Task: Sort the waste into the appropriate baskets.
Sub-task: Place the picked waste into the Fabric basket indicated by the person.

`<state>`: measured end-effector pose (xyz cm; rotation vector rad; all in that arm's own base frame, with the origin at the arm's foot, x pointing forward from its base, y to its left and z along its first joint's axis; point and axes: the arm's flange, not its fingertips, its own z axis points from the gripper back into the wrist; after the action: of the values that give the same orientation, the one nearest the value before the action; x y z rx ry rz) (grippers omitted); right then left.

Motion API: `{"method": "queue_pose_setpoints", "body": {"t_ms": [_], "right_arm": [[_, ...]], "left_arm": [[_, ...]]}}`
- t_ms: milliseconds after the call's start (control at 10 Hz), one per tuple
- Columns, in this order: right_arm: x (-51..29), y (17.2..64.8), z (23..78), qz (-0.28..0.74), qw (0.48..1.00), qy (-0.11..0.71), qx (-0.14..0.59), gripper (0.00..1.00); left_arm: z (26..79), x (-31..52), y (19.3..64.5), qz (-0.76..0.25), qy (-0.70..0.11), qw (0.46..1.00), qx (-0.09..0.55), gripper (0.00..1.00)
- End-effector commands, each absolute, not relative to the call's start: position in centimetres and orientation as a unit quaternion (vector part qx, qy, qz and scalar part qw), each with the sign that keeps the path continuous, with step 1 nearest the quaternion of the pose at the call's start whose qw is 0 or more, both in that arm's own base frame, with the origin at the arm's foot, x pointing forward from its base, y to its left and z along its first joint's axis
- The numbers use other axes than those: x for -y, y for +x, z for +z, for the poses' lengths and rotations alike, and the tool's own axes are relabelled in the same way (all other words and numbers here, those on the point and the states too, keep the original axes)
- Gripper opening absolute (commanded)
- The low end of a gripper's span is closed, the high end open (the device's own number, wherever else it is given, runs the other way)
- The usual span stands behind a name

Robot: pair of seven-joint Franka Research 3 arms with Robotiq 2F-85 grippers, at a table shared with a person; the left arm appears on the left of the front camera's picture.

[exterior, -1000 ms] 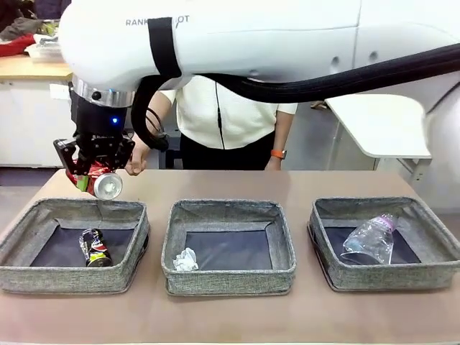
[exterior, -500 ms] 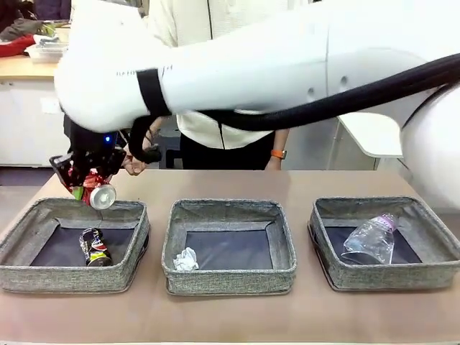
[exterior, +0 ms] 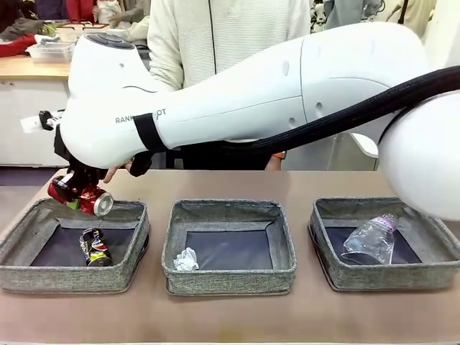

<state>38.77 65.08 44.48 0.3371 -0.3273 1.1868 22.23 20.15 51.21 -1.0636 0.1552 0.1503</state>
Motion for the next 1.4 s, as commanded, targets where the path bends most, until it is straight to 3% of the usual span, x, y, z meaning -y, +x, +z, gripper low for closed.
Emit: {"method": "queue_pose_setpoints", "body": {"t_ms": [0,100,200,1000,1300], "right_arm": [[-64.6,38.8,45.0,0.564,0.799,0.157,0.14,0.39],[-64.7,38.8,45.0,0.561,0.802,0.154,0.137,0.53],[-64.7,38.8,45.0,0.56,0.804,0.152,0.134,0.97],[-63.3,38.7,45.9,0.535,0.82,0.147,0.139,1.0],[-58.2,35.0,51.6,0.434,0.881,0.131,0.134,1.0]], "left_arm": [[51.3,-20.0,22.0,0.066,-0.508,0.856,-0.075,1.0],[51.3,-20.0,22.0,0.066,-0.508,0.856,-0.075,1.0],[51.3,-20.0,22.0,0.066,-0.508,0.856,-0.075,1.0],[51.3,-20.0,22.0,0.066,-0.508,0.856,-0.075,1.0],[51.3,-20.0,22.0,0.066,-0.508,0.856,-0.075,1.0]]}}
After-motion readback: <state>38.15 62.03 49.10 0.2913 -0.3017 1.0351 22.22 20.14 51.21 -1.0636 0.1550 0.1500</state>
